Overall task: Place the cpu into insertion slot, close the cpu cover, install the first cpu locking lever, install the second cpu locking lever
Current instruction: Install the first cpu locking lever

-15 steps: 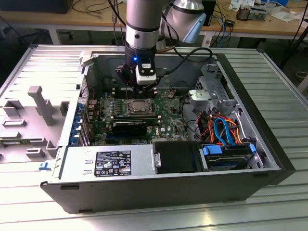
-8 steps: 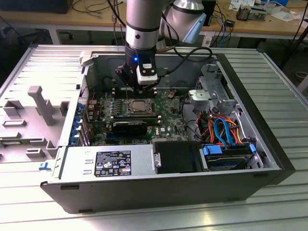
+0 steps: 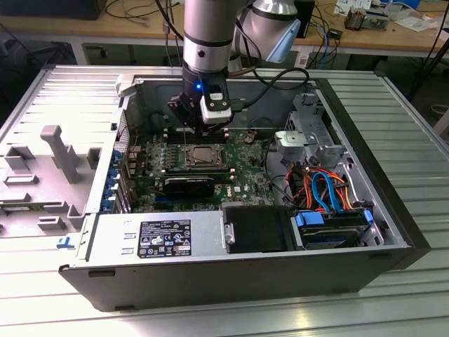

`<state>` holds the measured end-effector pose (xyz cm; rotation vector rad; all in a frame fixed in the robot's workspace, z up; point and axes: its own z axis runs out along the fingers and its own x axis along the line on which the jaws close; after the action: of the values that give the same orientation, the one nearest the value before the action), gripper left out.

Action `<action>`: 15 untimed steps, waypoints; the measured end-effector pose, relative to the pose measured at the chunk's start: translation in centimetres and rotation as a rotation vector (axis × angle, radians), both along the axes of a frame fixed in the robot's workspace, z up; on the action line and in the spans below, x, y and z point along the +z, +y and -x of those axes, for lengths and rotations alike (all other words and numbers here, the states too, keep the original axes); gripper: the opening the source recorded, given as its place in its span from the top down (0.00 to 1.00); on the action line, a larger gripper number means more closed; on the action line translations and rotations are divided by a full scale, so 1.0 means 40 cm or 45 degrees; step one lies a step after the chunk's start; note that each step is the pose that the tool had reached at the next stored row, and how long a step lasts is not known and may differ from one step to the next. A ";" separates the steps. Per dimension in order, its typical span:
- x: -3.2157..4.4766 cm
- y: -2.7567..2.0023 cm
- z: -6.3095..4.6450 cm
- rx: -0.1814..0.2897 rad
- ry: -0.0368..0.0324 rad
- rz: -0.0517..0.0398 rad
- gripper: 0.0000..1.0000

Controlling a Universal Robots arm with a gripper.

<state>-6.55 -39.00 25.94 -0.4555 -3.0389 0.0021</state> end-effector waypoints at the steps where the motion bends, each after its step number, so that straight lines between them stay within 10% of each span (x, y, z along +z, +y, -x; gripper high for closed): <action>1: 0.000 -0.001 0.000 0.004 0.0000 -0.001 0.89; 15: 0.000 -0.002 0.000 0.038 0.0000 -0.008 0.89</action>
<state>-6.55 -39.07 25.94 -0.4098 -3.0445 -0.0058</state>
